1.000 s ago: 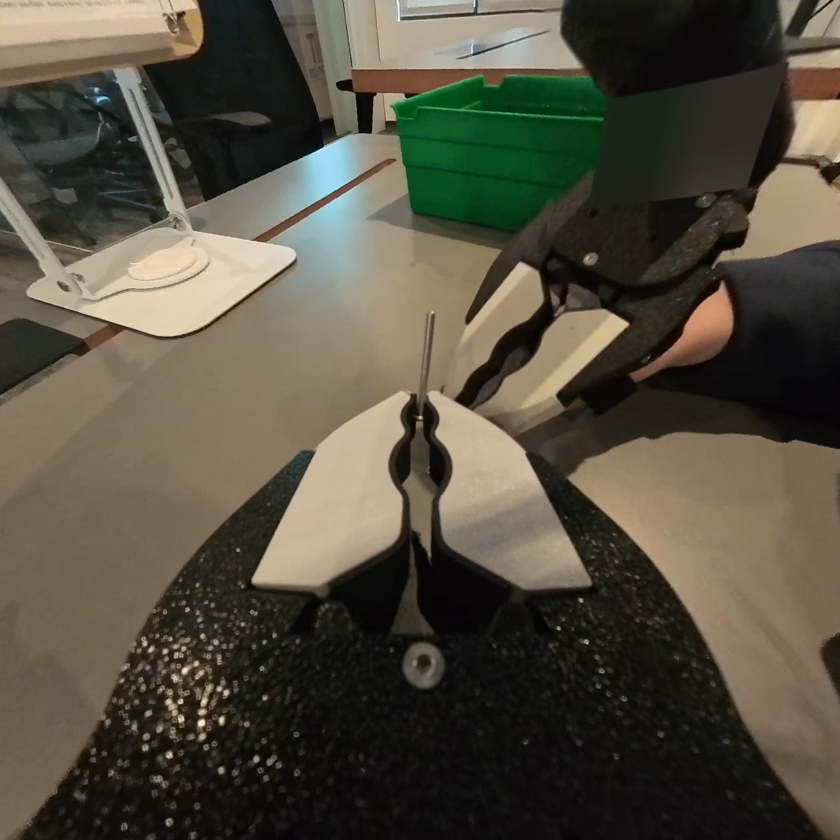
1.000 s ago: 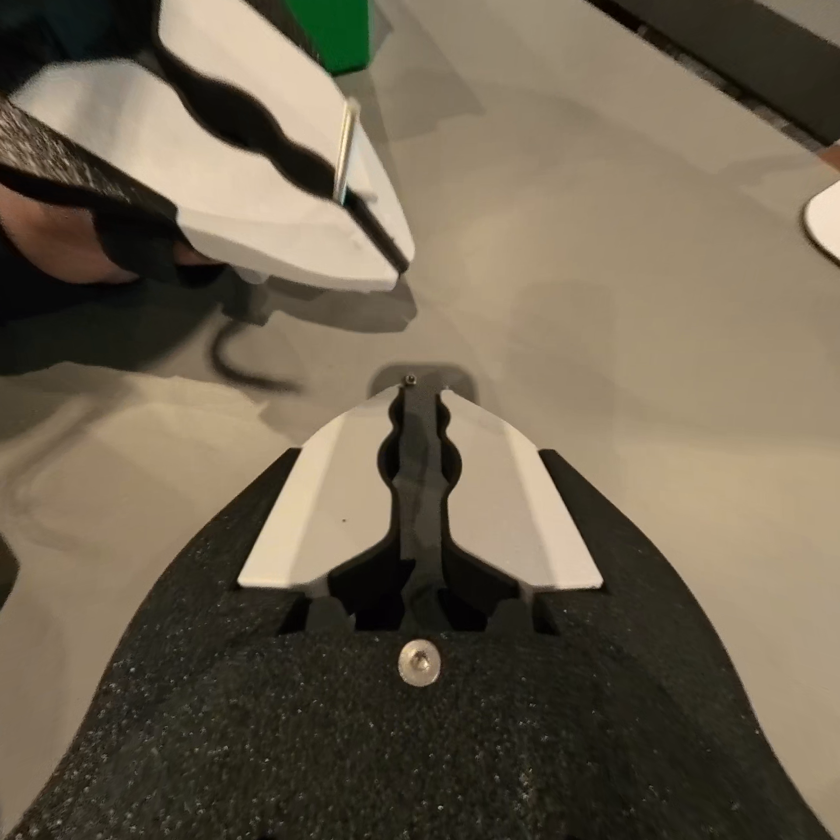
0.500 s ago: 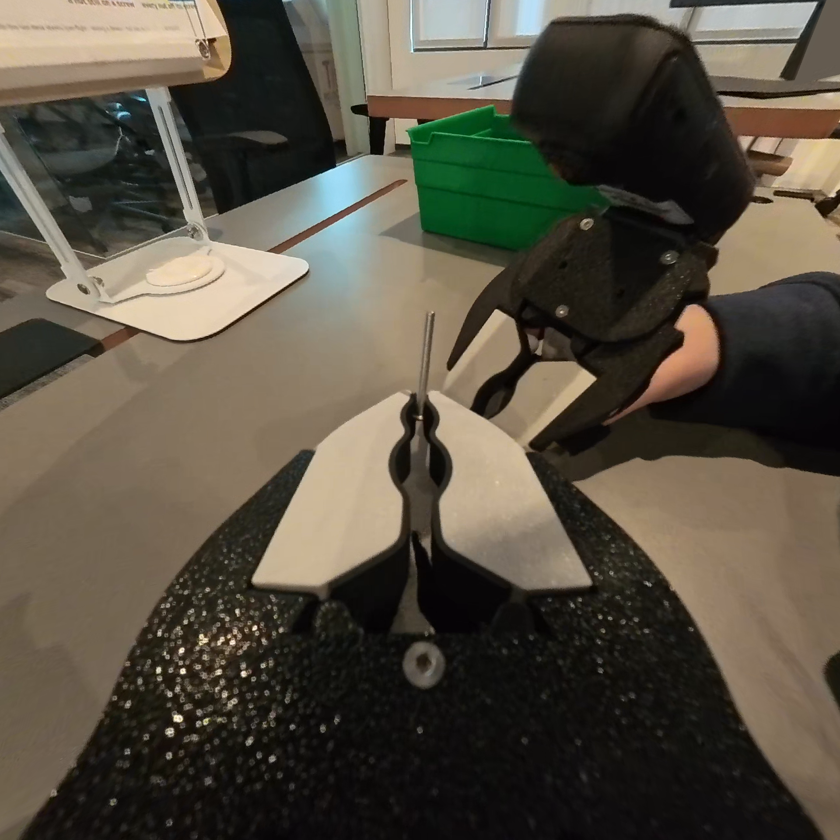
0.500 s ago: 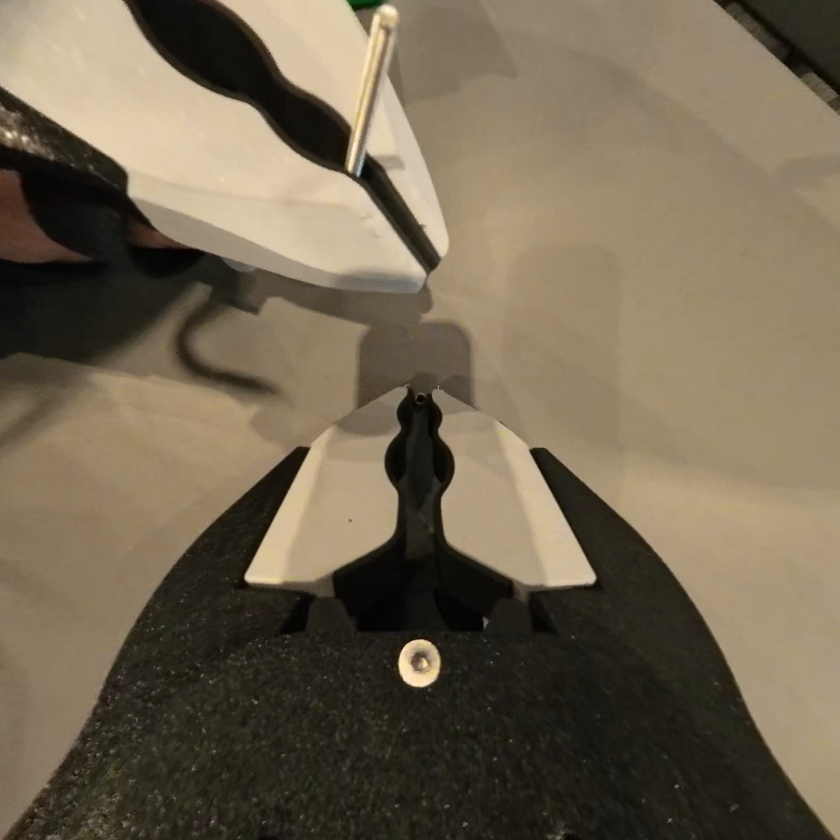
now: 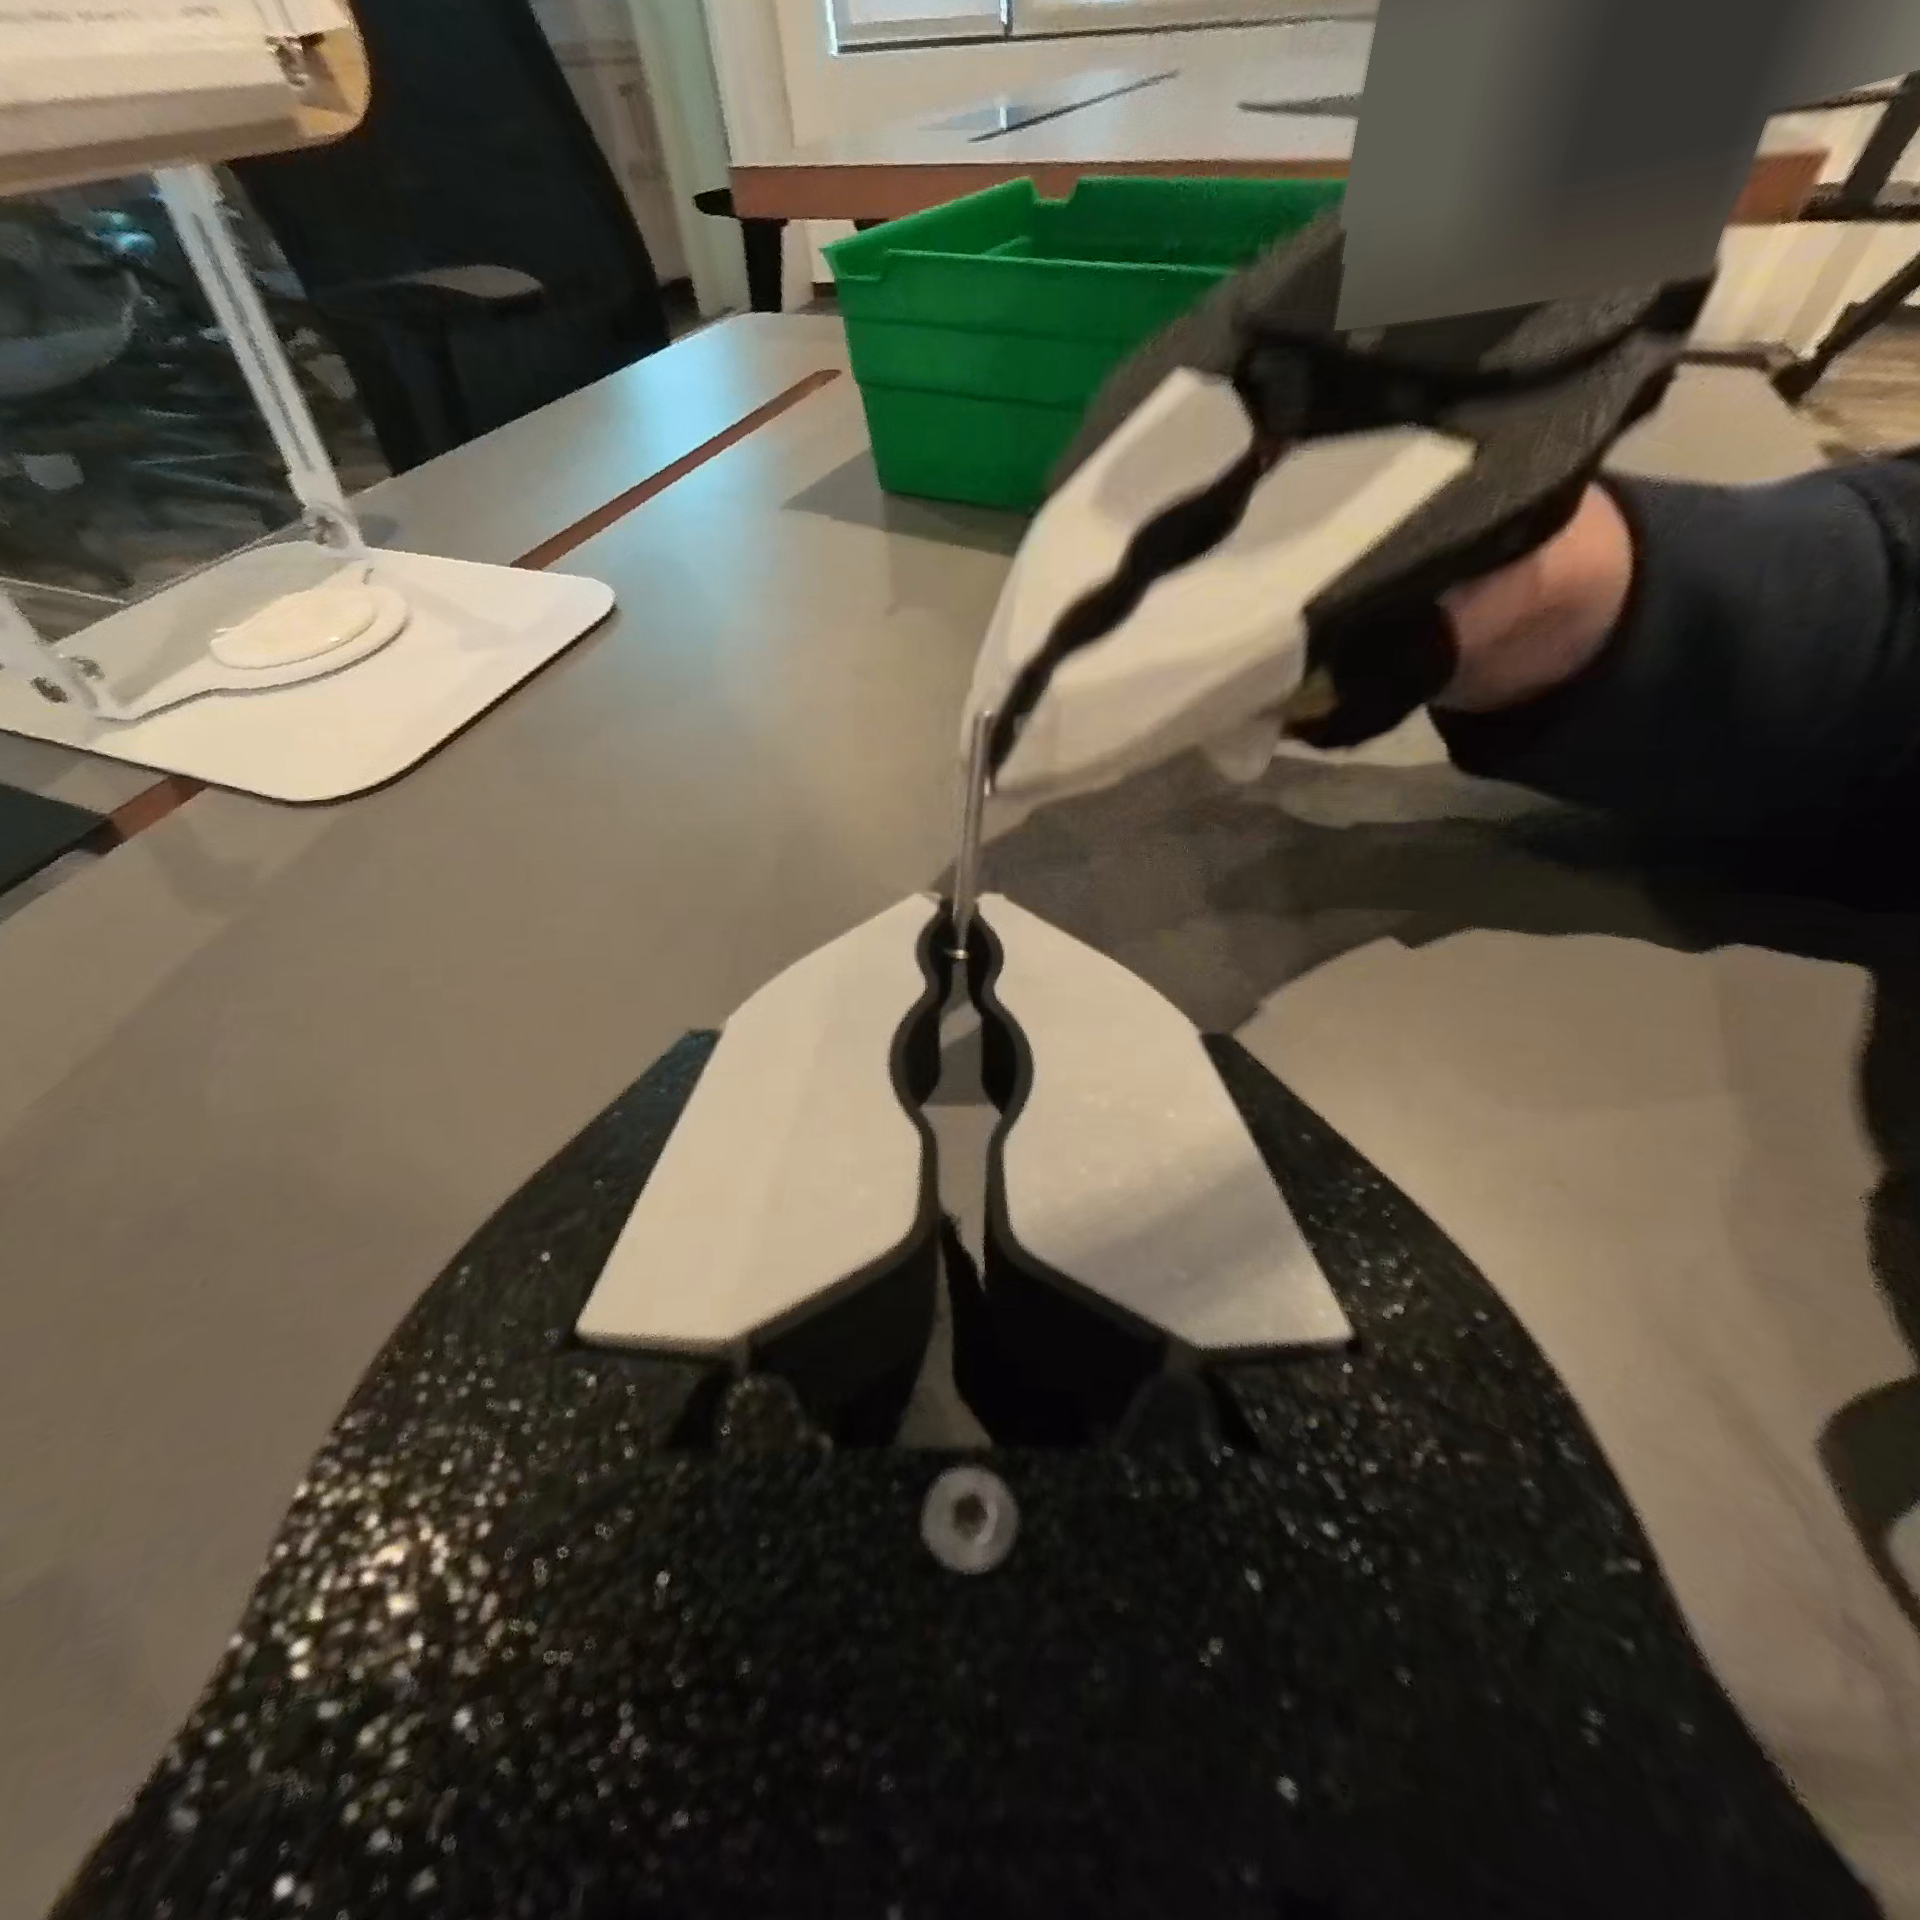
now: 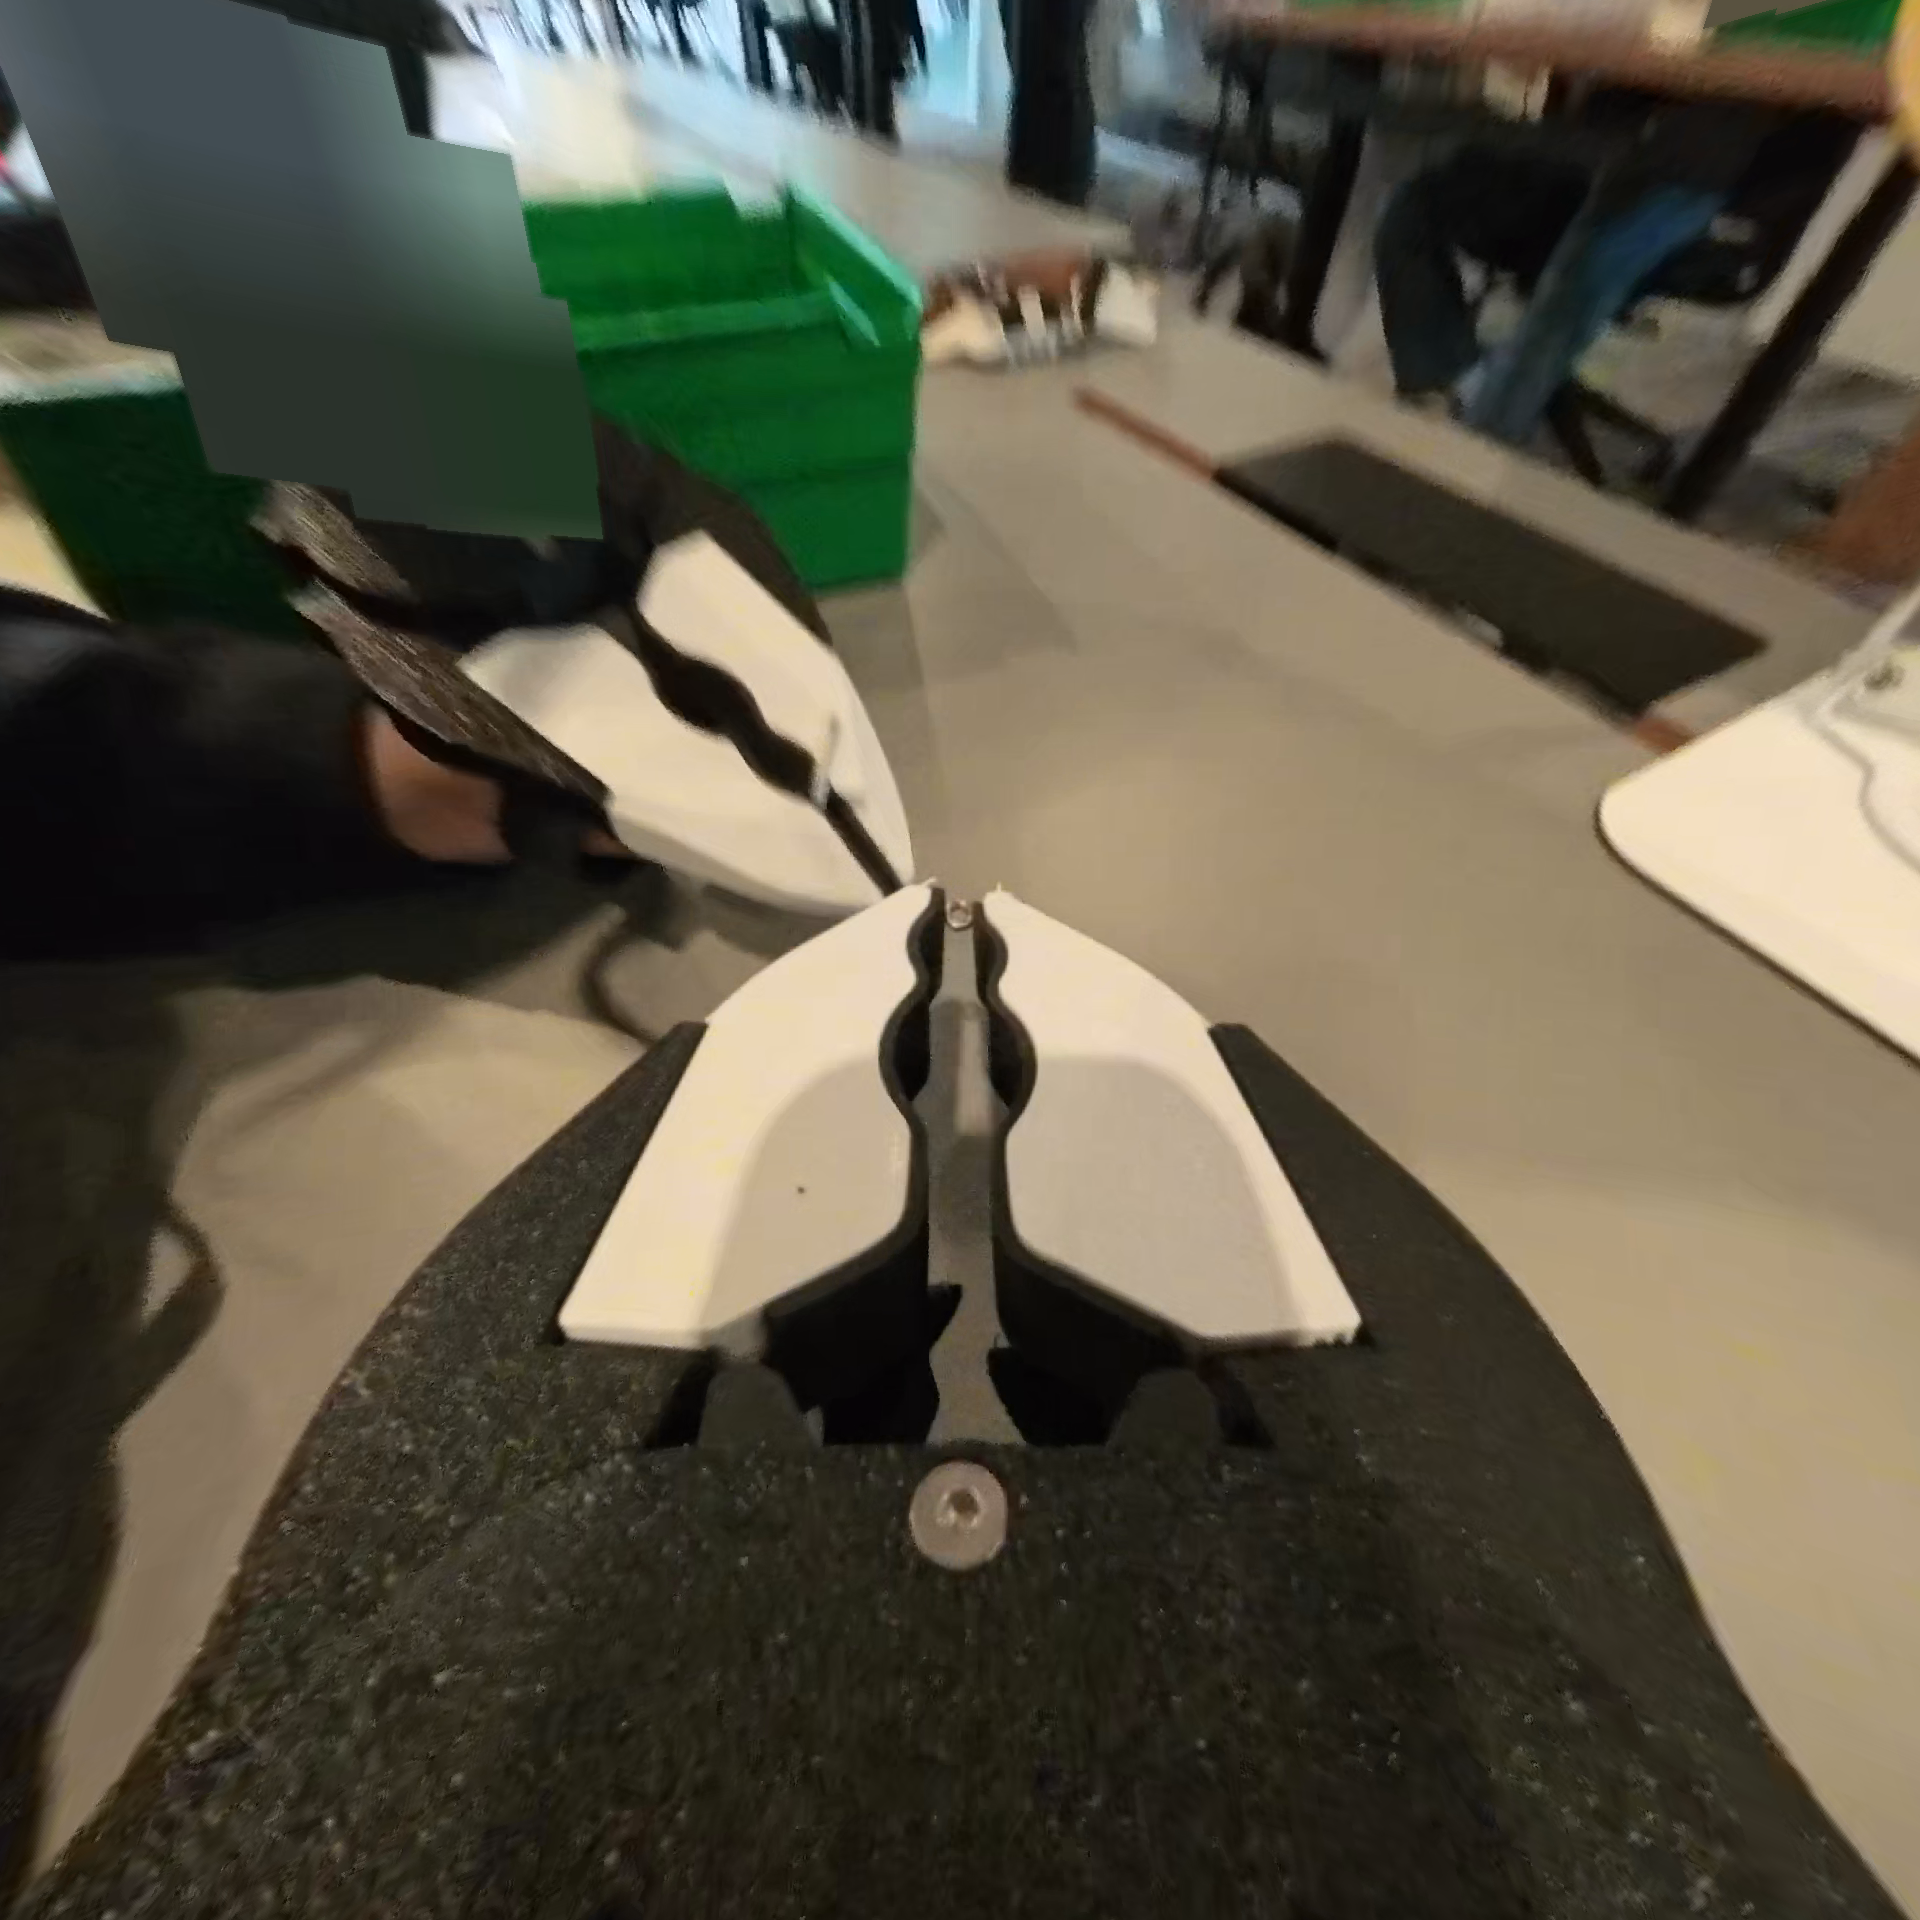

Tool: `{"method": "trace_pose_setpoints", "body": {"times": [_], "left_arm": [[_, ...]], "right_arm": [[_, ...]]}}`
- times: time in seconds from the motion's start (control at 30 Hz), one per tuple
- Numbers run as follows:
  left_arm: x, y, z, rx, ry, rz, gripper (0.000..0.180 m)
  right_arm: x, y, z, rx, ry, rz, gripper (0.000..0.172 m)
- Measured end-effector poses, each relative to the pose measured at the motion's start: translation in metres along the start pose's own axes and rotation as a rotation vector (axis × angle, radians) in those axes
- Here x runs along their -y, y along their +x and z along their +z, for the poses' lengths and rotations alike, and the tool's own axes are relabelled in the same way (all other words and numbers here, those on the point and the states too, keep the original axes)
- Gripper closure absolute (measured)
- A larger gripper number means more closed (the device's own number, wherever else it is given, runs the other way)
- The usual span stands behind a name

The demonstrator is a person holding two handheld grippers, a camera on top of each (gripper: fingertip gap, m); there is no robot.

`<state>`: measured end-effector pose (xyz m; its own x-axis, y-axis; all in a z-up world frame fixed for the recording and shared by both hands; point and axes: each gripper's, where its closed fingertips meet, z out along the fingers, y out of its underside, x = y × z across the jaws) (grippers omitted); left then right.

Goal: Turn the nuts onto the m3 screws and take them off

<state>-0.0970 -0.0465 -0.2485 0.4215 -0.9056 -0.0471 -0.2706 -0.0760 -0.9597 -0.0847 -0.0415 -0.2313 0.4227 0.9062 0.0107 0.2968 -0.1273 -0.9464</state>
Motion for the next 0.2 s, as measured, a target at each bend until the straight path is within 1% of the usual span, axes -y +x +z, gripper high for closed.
{"method": "trace_pose_setpoints", "body": {"times": [0.1, 0.2], "left_arm": [[-0.002, 0.009, 0.003, -0.047, -0.017, 0.029, 0.179], [-0.004, 0.015, 0.005, -0.071, -0.037, 0.062, 0.179]], "right_arm": [[0.023, -0.01, -0.015, 0.075, 0.137, 0.001, 0.167], [0.031, -0.02, -0.018, 0.135, 0.174, 0.0, 0.167]]}}
